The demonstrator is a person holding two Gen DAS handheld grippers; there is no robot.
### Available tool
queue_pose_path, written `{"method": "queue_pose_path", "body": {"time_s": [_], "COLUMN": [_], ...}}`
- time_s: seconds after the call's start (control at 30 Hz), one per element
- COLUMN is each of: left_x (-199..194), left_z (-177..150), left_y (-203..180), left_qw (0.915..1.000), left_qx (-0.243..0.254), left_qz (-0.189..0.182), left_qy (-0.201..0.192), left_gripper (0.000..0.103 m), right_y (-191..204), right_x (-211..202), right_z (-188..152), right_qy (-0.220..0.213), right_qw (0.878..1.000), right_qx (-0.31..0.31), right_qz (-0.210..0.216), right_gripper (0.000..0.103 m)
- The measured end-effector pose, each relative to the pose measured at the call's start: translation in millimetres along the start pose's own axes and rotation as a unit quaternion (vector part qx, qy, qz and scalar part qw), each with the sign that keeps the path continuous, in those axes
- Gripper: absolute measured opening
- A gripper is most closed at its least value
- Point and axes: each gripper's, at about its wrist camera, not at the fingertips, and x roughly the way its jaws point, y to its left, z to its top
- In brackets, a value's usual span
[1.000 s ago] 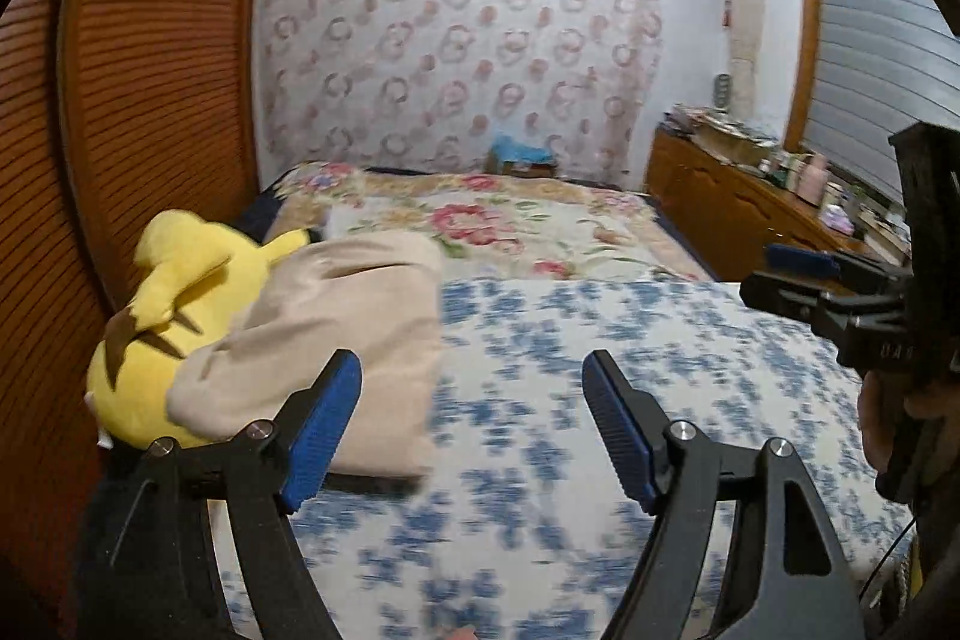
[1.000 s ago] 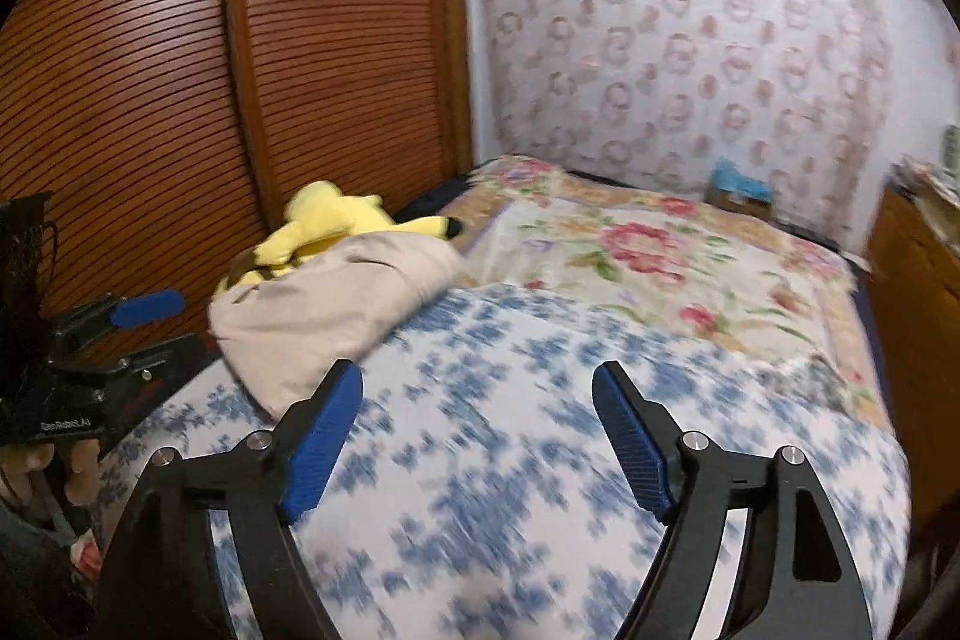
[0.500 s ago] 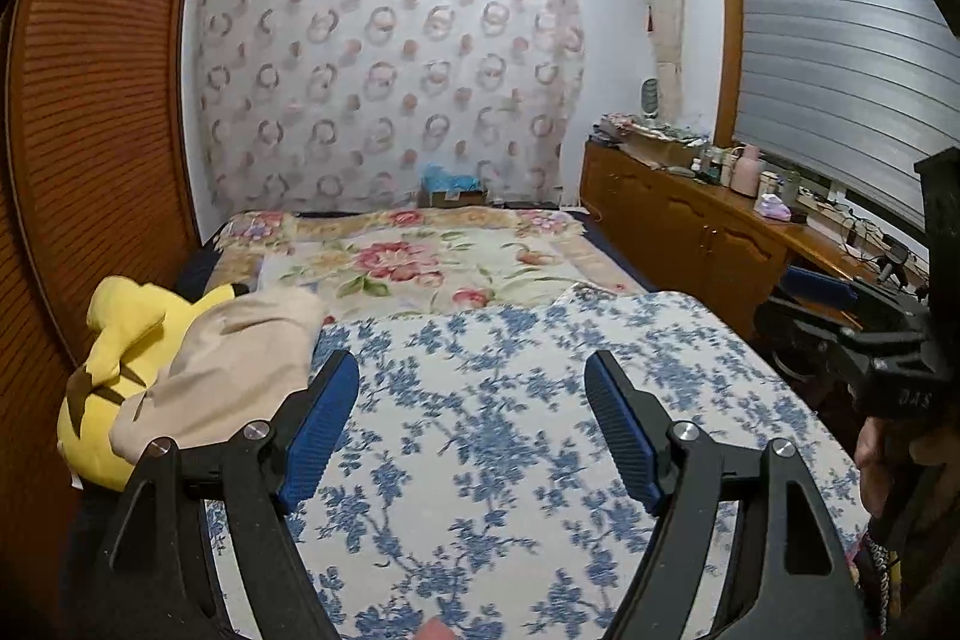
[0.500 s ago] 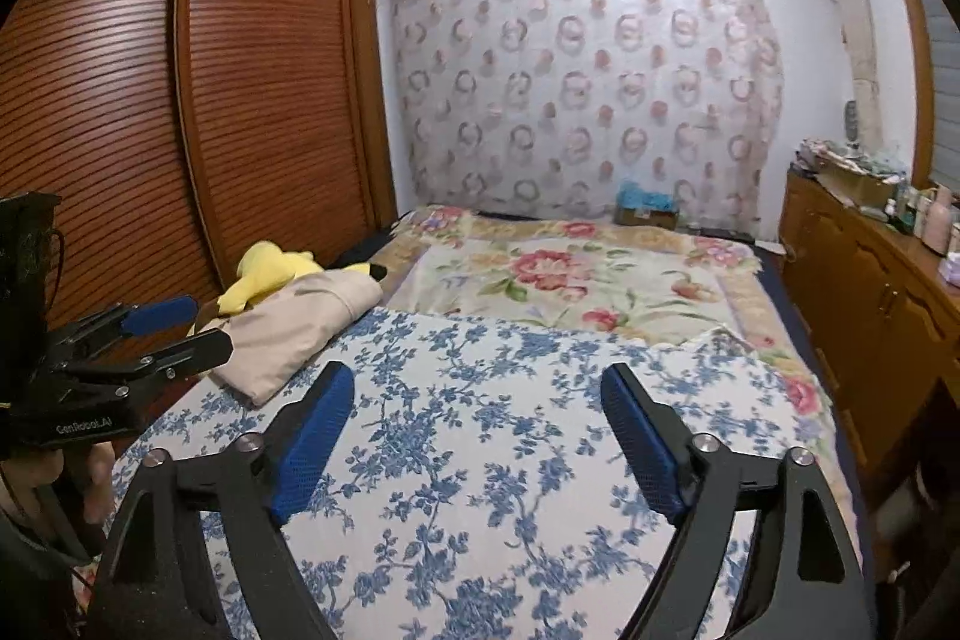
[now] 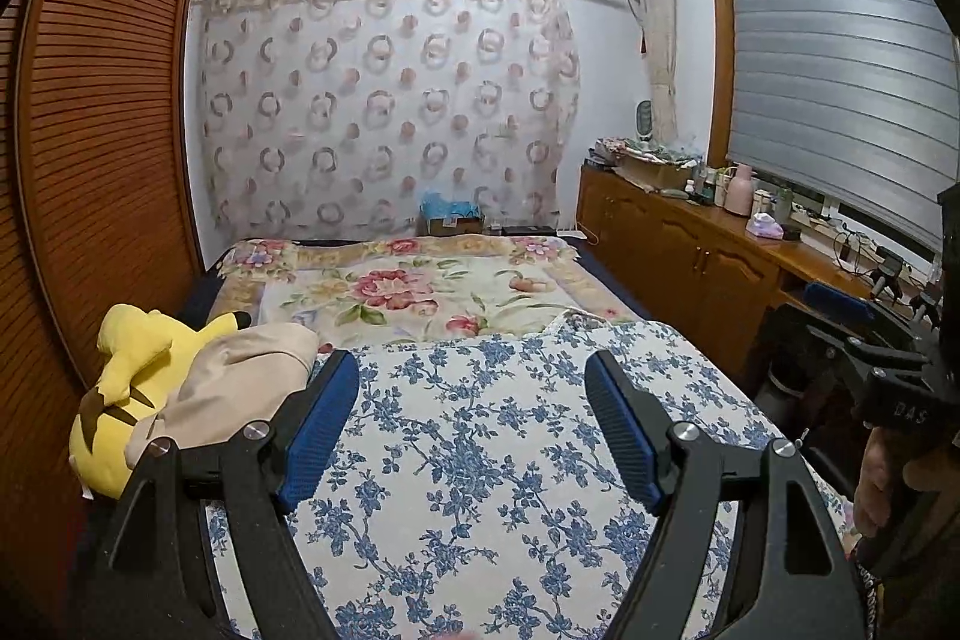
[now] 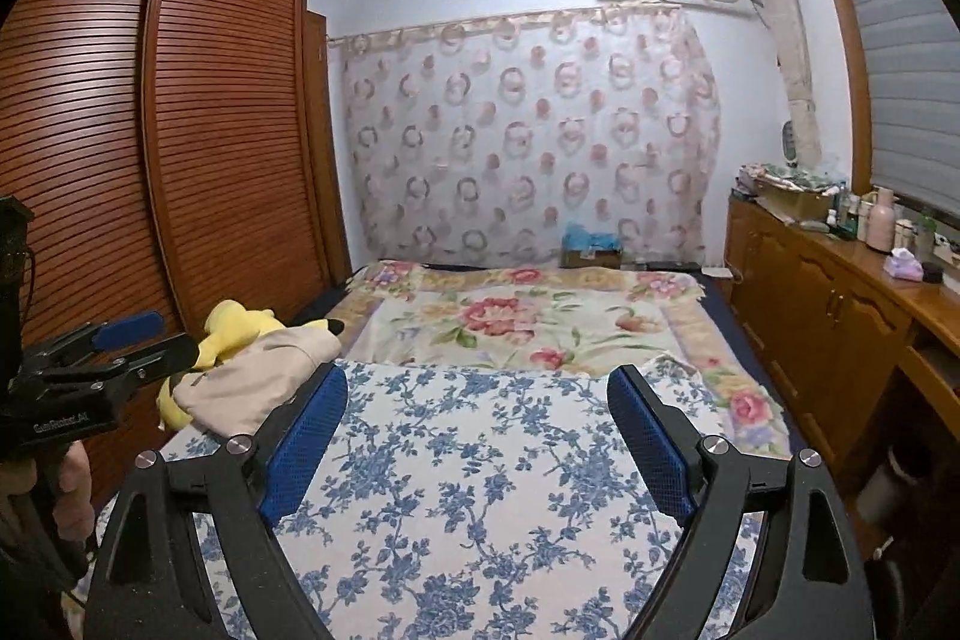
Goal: Fold small clothes
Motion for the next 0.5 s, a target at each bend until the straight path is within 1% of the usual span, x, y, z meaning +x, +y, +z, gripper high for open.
{"method": "queue_pose_path", "body": {"time_s": [0.1, 0.5], "left_x": [-0.3, -1.6], "left_z": [-0.2, -1.6], "left_y": [-0.3, -2.3], "left_qw": [1.0, 1.0], "left_qx": [-0.001, -0.001], "left_qz": [0.001, 0.002], "left_qy": [0.0, -0.001], "left_gripper": [0.079, 0.079], "right_y": [3.9, -2.0], "right_x": [0.3, -5.6], "right_z": [-3.3, -5.7], "right_qy": [-0.002, -0.003], "right_qw": [1.0, 1.0], "right_qx": [0.001, 0.011], "right_qz": [-0.004, -0.002], "right_gripper": [0.09, 0.09]}}
